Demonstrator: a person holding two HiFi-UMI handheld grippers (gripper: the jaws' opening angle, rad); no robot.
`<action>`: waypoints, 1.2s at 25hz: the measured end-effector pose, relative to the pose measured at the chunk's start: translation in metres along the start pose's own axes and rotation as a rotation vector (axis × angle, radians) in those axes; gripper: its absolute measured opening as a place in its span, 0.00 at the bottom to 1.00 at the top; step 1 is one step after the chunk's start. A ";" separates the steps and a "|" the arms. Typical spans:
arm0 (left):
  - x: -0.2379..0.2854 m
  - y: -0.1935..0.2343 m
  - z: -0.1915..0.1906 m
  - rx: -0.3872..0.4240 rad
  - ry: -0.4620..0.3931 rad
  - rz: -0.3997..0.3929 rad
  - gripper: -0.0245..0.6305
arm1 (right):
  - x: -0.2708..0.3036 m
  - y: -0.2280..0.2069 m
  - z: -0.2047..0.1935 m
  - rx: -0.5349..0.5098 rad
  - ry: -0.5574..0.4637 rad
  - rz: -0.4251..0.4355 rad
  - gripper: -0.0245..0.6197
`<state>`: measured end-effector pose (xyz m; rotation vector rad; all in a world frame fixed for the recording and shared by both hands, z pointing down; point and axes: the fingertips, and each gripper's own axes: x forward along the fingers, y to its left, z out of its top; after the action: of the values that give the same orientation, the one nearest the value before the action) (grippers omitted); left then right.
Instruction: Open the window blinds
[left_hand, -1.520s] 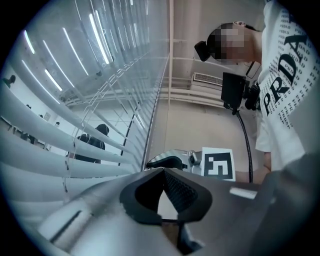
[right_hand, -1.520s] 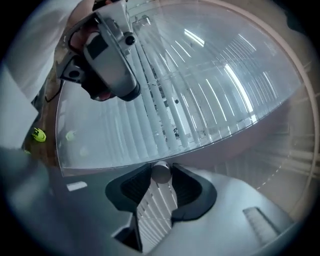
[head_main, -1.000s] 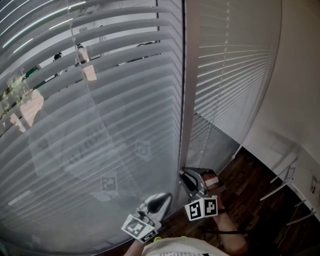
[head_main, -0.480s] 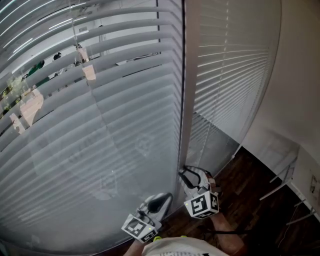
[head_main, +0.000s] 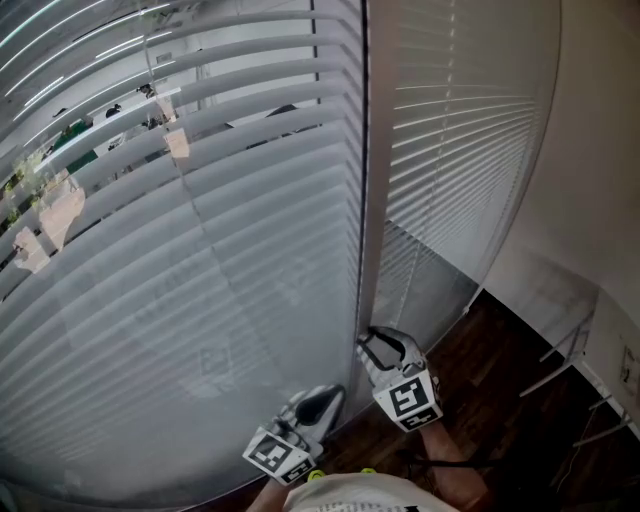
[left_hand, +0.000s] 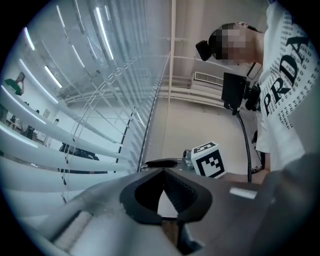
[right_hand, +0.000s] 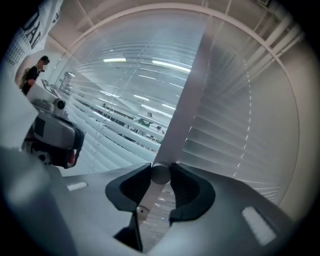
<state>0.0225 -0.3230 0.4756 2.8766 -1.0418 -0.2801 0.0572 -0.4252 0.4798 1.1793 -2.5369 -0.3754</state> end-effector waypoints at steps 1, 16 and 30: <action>0.000 0.000 0.000 -0.001 0.001 -0.001 0.02 | 0.000 0.000 0.000 0.021 -0.003 0.003 0.24; -0.003 -0.001 -0.002 0.000 0.009 -0.008 0.02 | 0.001 -0.007 -0.002 0.245 -0.067 0.002 0.24; -0.007 0.001 -0.002 -0.010 0.014 -0.002 0.02 | -0.011 0.000 0.010 0.054 -0.055 0.051 0.25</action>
<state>0.0173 -0.3191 0.4788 2.8667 -1.0325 -0.2643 0.0603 -0.4154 0.4686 1.1359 -2.6347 -0.3330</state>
